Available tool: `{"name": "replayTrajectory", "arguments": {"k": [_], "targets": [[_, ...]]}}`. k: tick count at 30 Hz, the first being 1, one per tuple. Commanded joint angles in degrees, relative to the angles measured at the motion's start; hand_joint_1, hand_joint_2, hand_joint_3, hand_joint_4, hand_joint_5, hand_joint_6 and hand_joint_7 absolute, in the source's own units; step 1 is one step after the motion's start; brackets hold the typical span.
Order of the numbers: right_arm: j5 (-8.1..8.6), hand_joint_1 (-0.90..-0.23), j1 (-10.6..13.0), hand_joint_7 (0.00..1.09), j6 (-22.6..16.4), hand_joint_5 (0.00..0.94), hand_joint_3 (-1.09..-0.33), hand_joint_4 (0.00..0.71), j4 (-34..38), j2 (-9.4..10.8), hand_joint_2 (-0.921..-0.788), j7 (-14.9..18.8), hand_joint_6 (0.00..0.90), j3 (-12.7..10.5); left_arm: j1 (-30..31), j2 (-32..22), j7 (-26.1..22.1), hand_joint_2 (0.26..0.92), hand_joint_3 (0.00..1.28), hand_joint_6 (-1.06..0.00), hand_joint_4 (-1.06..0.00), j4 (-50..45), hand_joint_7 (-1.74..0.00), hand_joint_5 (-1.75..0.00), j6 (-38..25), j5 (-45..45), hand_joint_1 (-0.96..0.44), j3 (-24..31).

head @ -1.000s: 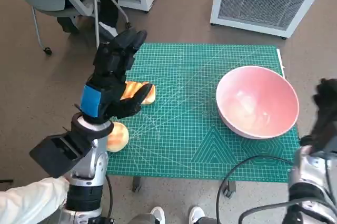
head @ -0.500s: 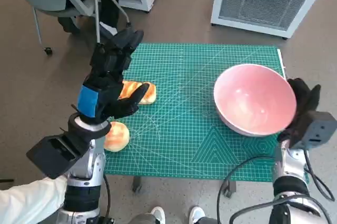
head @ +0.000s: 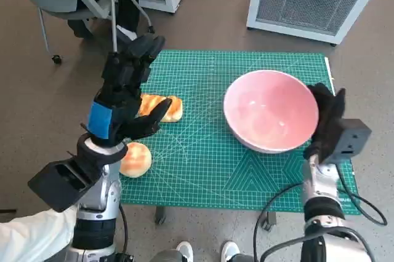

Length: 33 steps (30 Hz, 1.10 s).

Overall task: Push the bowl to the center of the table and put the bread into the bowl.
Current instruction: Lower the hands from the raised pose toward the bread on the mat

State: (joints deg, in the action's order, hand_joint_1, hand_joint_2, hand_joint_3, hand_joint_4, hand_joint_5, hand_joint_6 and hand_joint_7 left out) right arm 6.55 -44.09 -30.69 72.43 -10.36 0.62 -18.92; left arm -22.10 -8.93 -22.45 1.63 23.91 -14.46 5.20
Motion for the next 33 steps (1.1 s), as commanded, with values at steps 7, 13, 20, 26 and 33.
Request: {"name": "replayTrajectory", "arguments": {"k": [7,13,20,26,33], "targets": [[-0.73,-0.299,-1.47,0.53,0.86,0.012,-0.535,0.426,1.02,2.28,-0.921,1.00,0.214,1.80,0.83,-0.71,0.48,0.802,0.55,0.00,0.00,0.38,-0.66,-0.45,0.84,0.76,-0.25,0.63],[-1.41,-0.292,-2.33,0.53,1.04,0.007,-0.536,0.420,1.12,2.86,-0.921,0.73,0.198,3.08,0.40,-1.01,0.73,0.805,0.54,0.00,0.00,1.61,-0.65,-0.45,1.26,1.62,-0.25,0.91],[-1.95,-0.285,-2.66,0.54,1.08,0.000,-0.544,0.404,0.99,2.85,-0.921,0.87,0.187,4.13,-0.51,-2.04,1.59,0.810,0.53,0.00,0.00,3.70,-0.65,-0.45,1.97,3.41,-0.25,1.25],[-2.14,-0.291,-2.64,0.54,0.91,0.003,-0.544,0.407,0.65,1.94,-0.921,1.31,0.185,4.30,-1.53,-3.58,3.33,0.816,0.52,0.00,-0.01,5.41,-0.66,-0.46,1.89,6.76,-0.25,1.34],[-1.66,-0.293,-2.65,0.56,-0.09,0.007,-0.543,0.416,-0.55,-0.12,-0.921,1.90,0.186,3.66,-3.60,-7.15,5.40,0.843,0.45,0.00,-0.04,7.97,-0.66,-0.41,0.70,13.33,-0.26,0.63]]}}
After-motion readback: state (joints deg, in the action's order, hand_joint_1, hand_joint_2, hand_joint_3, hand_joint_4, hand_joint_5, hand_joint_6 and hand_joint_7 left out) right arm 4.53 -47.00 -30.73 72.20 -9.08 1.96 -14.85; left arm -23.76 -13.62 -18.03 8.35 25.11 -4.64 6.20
